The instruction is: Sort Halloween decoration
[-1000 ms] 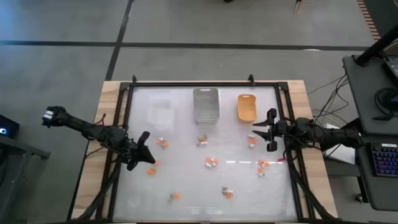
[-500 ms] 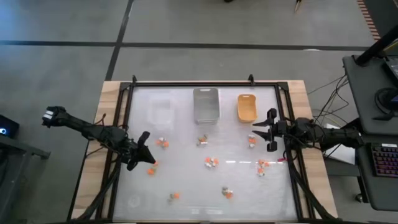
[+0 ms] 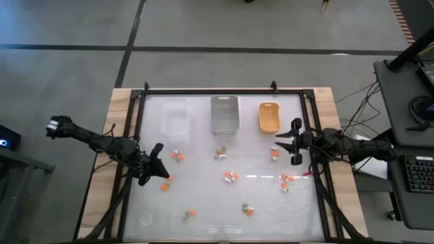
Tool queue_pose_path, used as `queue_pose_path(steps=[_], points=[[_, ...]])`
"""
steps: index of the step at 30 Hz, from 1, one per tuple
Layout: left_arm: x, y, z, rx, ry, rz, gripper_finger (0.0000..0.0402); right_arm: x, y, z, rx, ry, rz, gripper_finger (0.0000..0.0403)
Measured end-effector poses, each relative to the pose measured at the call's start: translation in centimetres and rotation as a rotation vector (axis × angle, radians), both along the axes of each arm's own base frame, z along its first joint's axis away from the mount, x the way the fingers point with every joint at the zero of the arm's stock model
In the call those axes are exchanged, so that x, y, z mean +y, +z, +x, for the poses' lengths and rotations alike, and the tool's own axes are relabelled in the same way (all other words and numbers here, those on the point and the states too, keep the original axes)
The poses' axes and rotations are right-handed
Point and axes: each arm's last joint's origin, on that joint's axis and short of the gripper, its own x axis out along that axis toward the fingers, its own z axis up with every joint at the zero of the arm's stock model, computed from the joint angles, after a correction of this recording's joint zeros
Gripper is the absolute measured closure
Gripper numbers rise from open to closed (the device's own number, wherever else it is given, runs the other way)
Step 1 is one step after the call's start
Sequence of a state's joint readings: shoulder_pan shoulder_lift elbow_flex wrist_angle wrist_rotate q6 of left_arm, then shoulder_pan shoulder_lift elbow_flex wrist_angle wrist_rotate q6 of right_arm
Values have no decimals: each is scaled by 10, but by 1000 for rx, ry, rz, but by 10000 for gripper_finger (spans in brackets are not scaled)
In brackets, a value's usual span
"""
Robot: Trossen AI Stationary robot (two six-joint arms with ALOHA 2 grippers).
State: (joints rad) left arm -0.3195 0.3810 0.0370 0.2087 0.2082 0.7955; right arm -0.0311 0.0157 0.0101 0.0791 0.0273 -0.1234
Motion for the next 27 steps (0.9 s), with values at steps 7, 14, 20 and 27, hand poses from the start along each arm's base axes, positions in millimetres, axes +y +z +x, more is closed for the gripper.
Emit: queue_pose_path(steps=[7, 14, 20, 27], points=[[0, 0, 0, 0, 0, 0, 402, 0, 0, 0, 1, 0, 0, 275], [0, 0, 0, 0, 0, 0, 402, 0, 0, 0, 1, 0, 0, 275], [0, 0, 0, 0, 0, 0, 402, 0, 0, 0, 1, 0, 0, 275], [0, 0, 0, -4, 3, 7, 402, 0, 1, 0, -21, 7, 92, 275]])
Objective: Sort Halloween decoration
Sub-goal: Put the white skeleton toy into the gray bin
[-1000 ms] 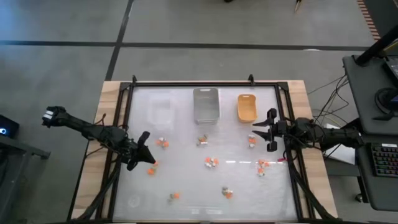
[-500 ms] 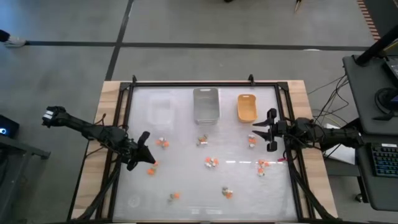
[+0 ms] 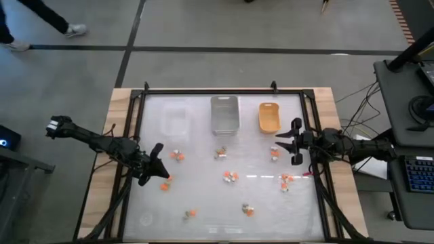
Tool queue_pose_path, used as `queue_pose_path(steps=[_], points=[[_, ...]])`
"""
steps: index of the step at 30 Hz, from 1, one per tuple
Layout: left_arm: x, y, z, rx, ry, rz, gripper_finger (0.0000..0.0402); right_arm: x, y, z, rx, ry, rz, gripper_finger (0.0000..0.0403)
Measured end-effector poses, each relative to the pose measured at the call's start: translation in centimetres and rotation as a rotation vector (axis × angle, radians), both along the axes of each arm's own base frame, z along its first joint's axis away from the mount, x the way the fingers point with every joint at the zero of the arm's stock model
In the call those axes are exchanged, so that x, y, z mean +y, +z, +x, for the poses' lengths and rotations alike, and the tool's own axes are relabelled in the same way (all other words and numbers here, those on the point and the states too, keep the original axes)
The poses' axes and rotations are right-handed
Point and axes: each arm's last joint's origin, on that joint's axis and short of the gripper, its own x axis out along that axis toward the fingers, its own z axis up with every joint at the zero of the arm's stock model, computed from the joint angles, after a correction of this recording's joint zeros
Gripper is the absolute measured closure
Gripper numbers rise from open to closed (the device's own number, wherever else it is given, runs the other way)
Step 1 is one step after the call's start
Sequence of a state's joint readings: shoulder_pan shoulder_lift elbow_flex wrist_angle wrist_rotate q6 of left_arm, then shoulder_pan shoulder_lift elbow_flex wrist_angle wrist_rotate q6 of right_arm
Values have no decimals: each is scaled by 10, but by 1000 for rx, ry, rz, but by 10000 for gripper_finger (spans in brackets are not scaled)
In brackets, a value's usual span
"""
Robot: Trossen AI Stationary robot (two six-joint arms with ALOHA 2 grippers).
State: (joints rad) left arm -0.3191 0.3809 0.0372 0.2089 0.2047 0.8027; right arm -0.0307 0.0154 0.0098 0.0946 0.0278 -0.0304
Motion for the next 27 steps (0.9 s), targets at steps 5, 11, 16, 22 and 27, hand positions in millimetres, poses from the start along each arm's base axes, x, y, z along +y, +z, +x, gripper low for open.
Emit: queue_pose_path(steps=[5, 11, 16, 22, 27], points=[[2, 0, 1, -5, 63, 13, 402, -3, 0, 0, -44, -76, 407, 275], [-6, 19, -2, -135, -214, -136, 402, -5, 1, -1, -98, -121, 648, 275], [-6, 51, -11, -259, -374, -461, 402, -6, 18, -2, -129, -135, 694, 278], [13, 59, -4, -244, 188, -1075, 402, -10, 35, 4, 1, -349, 676, 300], [20, 47, 3, -200, 493, -1251, 402, -12, 44, 17, 237, -462, 608, 318]])
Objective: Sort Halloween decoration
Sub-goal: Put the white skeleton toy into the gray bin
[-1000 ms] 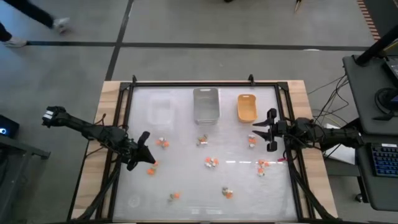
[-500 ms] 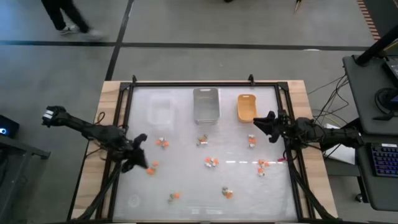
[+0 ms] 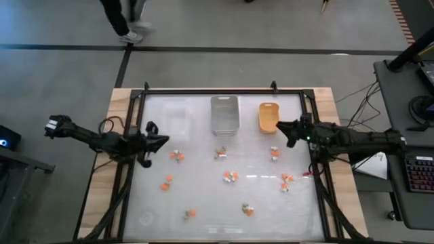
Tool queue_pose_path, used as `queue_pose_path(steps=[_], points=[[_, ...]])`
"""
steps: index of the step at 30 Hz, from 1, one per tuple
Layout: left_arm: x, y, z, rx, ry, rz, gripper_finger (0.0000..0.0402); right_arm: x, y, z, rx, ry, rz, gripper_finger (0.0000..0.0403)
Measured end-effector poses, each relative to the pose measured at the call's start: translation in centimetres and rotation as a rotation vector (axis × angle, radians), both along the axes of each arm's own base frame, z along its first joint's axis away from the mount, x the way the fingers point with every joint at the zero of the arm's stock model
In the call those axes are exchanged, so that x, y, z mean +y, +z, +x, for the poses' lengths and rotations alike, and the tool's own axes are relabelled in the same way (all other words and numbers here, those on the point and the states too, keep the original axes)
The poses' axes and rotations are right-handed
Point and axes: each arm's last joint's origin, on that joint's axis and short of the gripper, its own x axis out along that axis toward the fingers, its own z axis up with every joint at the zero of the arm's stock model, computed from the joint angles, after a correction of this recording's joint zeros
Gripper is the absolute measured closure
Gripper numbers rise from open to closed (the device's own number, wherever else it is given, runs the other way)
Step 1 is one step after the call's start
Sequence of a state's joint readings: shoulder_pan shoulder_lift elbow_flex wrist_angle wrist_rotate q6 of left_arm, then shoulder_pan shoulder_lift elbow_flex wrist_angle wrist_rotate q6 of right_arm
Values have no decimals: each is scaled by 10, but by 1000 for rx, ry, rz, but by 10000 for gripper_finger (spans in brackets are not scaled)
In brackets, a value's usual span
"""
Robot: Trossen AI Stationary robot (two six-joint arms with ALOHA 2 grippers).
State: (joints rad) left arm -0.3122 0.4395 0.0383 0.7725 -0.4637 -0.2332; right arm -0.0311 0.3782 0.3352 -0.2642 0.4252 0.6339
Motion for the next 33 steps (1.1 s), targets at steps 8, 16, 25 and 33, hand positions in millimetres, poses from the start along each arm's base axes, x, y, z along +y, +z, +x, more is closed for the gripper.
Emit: queue_pose_path(steps=[8, 16, 25, 33], points=[[0, -3, 3, 27, 17, -15, 402, -1, 17, 28, 268, 54, -83, 323], [0, 1, 2, -18, 17, -27, 402, 0, 22, 52, 350, 113, -98, 323], [-1, -3, 6, 23, 29, 15, 402, -1, 19, 83, 453, 167, -144, 323], [-2, -5, 8, 45, 30, 22, 402, -2, 9, 108, 562, 196, -184, 323]])
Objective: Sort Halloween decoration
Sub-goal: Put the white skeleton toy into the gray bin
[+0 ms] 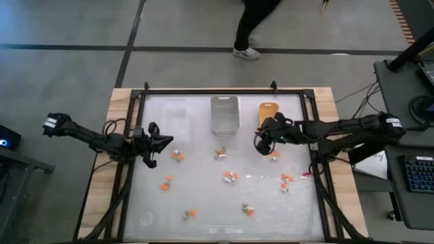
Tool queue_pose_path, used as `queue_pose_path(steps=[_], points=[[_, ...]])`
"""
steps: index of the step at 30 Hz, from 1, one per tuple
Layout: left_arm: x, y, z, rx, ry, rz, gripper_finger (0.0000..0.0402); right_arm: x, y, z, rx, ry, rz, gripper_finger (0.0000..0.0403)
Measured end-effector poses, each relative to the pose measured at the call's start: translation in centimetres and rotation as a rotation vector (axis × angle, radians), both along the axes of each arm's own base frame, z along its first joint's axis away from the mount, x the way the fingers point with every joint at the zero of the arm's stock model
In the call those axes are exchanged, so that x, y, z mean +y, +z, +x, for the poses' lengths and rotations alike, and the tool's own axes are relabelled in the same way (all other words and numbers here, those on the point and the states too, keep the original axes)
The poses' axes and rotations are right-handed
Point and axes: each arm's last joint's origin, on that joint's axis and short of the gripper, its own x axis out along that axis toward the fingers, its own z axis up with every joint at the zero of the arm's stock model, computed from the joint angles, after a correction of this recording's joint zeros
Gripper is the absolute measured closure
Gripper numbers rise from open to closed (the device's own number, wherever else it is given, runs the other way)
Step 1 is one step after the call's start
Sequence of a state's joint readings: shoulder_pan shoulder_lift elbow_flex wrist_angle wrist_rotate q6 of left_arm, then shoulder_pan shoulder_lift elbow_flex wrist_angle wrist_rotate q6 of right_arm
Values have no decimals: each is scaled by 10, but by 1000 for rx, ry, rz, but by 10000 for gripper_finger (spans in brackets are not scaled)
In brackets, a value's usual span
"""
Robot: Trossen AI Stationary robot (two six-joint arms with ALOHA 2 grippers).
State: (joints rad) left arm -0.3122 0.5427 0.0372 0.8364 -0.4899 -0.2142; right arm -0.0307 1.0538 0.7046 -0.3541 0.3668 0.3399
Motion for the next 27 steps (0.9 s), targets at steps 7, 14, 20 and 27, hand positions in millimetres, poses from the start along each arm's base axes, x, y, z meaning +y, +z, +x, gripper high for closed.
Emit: queue_pose_path(steps=[7, 14, 20, 27], points=[[1, -1, 0, 12, 32, 9, 402, -1, -14, 22, 90, 9, -7, 323], [4, 0, -1, 31, 159, 41, 402, -2, -33, 48, 169, 48, -37, 323], [4, 0, -1, 38, 180, 62, 402, -3, -41, 78, 205, 51, -37, 323], [4, 0, -1, 39, 182, 63, 402, 2, -44, 114, 230, 247, 45, 323]])
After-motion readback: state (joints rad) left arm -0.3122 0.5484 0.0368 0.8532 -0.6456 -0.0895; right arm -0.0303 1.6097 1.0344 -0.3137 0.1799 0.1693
